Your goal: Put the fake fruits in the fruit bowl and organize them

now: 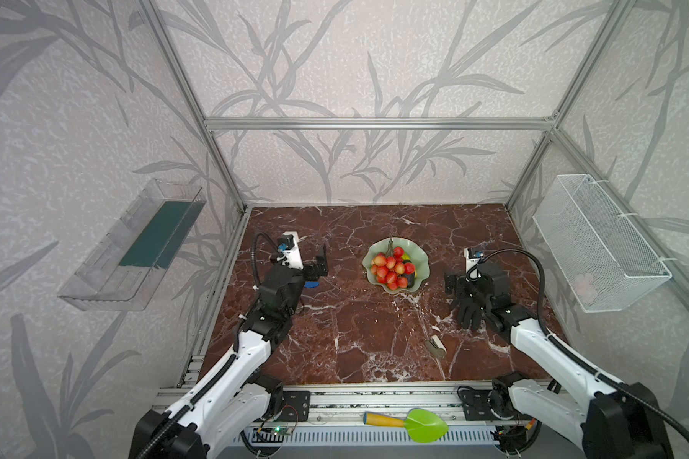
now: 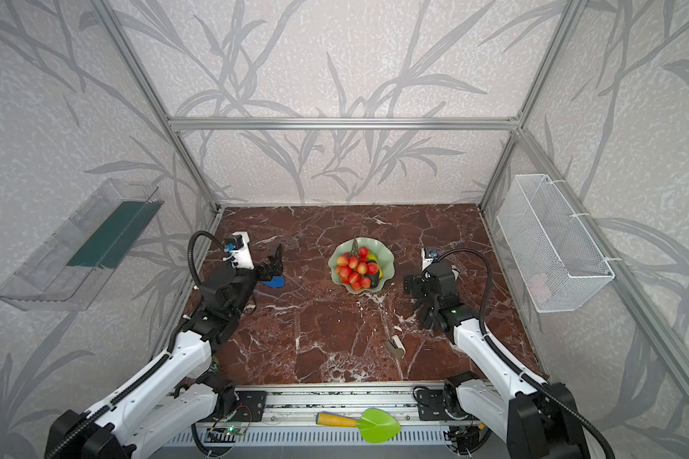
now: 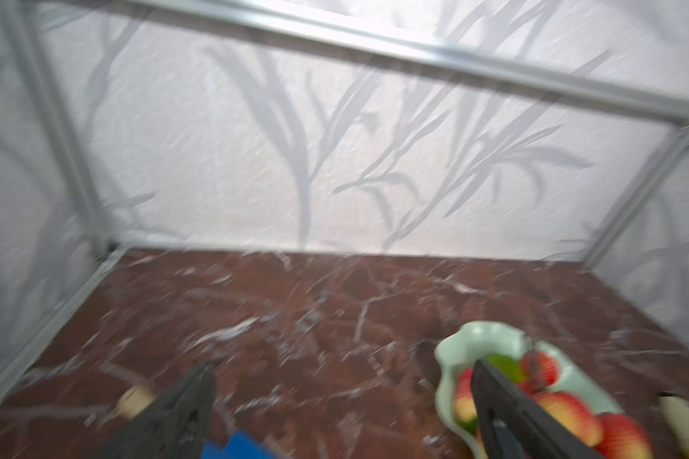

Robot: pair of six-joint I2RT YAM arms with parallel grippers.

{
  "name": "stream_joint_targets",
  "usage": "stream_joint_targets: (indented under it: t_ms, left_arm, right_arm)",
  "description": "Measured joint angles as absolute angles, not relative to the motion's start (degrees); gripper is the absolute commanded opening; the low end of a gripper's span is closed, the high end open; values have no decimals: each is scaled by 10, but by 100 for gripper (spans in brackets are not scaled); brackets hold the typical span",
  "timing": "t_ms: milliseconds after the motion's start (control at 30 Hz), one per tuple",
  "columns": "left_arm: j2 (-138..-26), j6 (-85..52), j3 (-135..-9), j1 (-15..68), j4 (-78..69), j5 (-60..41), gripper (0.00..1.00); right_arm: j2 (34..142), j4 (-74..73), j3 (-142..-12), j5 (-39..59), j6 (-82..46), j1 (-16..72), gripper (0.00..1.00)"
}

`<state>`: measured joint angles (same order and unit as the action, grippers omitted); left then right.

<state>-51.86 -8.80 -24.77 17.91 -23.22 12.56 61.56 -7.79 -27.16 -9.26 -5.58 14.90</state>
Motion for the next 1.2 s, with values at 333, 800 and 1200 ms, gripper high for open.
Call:
stream_joint_targets:
  t_ms: [333,800,1200]
  left_arm:
    - [-631,-51,-135,43,-345,174,100]
    - [-886,-60,-144,-20,-622,140,100]
    - [-895,-46,-202,-19,-569,103,100]
  right_arm:
    - [742,-335,-194,-156,37,132,99]
    - [916,-595,-175,-115,59,98,99]
    - [917,-615,-176,-110,60,98,99]
